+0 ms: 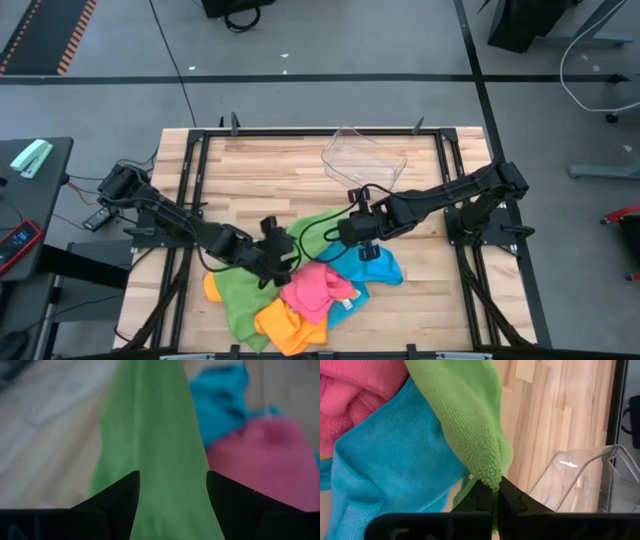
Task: Fold microfiber towels
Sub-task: Fold the top green towel
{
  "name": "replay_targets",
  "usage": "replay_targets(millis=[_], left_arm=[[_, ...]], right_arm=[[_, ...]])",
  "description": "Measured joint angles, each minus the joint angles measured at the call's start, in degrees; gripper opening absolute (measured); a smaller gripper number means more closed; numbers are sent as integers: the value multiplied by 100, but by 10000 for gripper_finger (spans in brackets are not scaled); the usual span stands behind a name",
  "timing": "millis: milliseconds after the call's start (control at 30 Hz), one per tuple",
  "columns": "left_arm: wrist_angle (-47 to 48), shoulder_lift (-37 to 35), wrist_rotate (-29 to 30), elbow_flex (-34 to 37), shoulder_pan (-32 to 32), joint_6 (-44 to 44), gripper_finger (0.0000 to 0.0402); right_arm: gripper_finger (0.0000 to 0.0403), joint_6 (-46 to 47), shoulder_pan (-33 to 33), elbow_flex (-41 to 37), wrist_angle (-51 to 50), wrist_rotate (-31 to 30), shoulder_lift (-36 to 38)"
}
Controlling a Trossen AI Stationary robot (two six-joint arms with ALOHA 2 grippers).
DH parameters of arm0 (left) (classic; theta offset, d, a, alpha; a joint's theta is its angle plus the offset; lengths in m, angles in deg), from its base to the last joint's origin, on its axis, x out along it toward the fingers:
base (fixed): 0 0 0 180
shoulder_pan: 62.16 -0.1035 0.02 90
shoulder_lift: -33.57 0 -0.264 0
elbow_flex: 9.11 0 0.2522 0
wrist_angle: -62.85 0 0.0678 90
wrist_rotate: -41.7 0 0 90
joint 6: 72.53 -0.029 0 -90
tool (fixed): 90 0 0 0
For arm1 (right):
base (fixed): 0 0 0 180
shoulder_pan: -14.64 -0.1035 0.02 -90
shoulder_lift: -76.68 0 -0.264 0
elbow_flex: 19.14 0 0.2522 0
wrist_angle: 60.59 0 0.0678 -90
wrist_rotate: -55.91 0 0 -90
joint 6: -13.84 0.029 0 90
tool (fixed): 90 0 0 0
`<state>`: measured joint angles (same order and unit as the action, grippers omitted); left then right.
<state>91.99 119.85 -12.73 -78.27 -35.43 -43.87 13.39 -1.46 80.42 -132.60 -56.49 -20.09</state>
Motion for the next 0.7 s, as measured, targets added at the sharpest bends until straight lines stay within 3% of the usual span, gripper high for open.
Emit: replay_targets(millis=[367, 700], left_arm=[[-1474, 475, 297, 2, -600, -493, 257], [-2689, 946, 275, 4, -601, -1481, 279]], right_arm=[[6, 259, -4, 0, 220, -236, -2], [6, 499, 172, 0, 243, -282, -2]])
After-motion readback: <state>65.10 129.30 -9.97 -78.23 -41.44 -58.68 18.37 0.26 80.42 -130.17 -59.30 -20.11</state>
